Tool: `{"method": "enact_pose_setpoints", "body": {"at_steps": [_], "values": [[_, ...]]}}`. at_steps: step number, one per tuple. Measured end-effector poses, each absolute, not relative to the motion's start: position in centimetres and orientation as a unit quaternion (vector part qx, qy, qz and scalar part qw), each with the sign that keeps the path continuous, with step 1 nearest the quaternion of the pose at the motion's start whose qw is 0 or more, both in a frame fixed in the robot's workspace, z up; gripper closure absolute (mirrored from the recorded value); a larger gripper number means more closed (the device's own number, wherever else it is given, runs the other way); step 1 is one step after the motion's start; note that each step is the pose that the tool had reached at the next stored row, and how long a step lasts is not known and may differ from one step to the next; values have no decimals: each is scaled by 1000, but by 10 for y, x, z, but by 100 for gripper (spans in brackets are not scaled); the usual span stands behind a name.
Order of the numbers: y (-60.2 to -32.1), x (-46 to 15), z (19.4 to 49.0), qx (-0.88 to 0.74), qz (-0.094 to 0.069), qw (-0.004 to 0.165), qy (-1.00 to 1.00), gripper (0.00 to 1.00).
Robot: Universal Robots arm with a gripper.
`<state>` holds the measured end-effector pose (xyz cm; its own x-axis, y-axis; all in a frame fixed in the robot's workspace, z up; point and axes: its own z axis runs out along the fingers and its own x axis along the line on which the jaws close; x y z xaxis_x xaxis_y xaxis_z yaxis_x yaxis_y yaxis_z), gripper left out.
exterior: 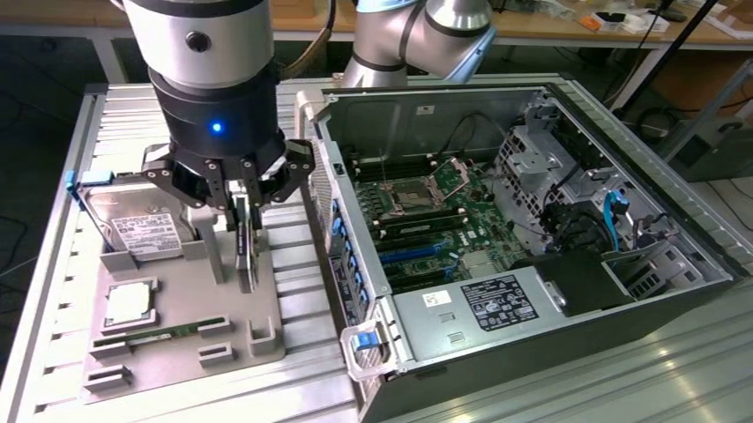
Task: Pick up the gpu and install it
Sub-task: 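Pick up the gpu and move the gpu toward the slot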
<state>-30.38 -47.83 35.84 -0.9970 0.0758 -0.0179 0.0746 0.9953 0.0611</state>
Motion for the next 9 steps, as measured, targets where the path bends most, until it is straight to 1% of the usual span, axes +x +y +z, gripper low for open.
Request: {"method": "enact_pose_setpoints", "body": {"at_steps": [6,9], "values": [[-478,-304,374,38,31,10,999,73],[-478,-304,390,38,31,10,999,73]]}}
